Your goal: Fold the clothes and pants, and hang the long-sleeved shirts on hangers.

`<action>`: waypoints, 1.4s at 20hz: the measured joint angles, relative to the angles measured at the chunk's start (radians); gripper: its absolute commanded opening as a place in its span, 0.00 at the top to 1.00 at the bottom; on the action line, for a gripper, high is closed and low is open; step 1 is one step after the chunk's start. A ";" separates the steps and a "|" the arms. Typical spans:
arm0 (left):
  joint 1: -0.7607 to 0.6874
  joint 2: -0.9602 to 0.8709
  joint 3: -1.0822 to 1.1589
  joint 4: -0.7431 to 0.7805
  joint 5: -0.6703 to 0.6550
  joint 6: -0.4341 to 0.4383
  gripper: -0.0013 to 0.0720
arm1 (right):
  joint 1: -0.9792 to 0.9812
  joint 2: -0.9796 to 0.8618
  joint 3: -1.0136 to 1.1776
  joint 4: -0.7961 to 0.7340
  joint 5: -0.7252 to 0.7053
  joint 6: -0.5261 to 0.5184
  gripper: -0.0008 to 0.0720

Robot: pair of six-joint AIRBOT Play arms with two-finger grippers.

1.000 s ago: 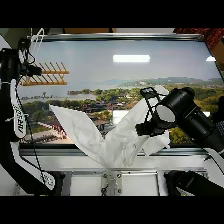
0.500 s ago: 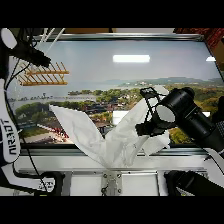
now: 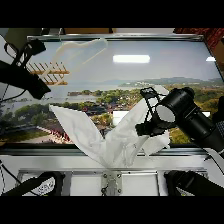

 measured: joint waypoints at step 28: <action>-0.109 0.125 -0.578 -0.230 -0.086 0.536 0.97 | -0.231 0.000 0.094 0.000 0.041 -0.071 0.96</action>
